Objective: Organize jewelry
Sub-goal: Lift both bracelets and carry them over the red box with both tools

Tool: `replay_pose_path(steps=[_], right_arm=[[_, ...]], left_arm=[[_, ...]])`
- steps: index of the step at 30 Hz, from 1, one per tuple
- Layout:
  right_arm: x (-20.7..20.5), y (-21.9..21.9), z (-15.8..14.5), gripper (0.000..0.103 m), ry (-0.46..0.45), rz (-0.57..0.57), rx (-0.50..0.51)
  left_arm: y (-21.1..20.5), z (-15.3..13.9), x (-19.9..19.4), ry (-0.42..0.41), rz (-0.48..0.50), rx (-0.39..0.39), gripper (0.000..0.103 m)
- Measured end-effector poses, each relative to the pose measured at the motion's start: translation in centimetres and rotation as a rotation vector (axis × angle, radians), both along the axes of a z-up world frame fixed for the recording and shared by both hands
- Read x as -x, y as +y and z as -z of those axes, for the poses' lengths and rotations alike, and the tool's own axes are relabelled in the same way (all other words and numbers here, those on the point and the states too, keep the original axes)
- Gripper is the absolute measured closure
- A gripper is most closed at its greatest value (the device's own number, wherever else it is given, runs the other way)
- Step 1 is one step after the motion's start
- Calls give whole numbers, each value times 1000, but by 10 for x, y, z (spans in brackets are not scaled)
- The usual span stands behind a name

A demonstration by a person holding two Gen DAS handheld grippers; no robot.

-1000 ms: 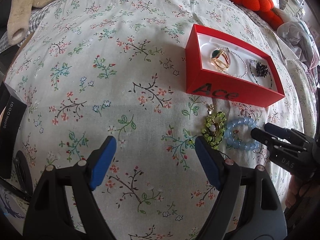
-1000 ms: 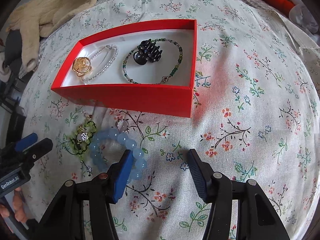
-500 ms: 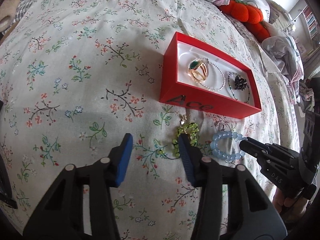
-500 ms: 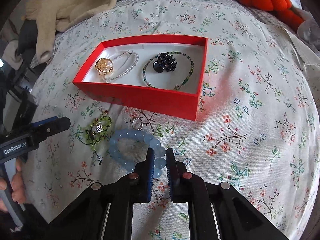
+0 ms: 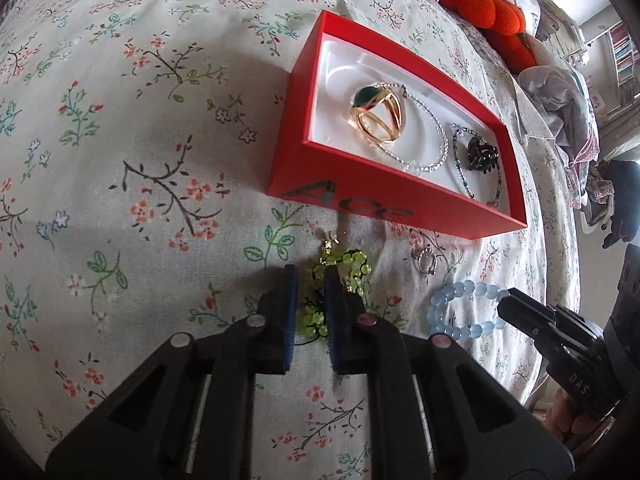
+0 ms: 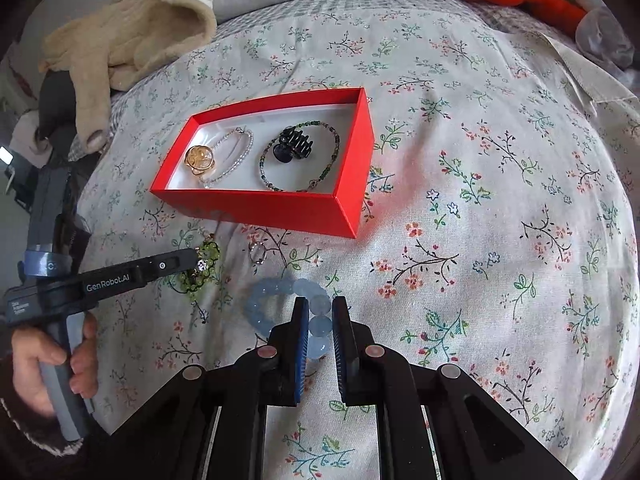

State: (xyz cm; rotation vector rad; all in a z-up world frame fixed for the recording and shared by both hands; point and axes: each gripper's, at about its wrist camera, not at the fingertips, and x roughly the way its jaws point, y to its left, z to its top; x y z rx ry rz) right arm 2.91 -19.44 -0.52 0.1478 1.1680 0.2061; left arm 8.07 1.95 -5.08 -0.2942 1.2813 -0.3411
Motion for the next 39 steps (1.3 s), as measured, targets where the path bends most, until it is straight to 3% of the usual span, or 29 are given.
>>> replay_pose_path(steps=[5,16,23,29,39], right_arm=[[-1,-6,1,91,7,6,1],[1,-17,-13,91,-17,29,-25],[2,-15,-19,91,-29,30,-38],[2,-13,-32,91,-54,28,-61],[-4,-7,-70,91,-144,29,-115]], left_arm=[[-8,-9,1,-34,27,-10,97],[-17,-60,18,-168,107,97,97],[-6,-74,23,-187,104,131,97],[2,-82,27,-203,78,115,97],[5,-109,21,-302,30,143,97]])
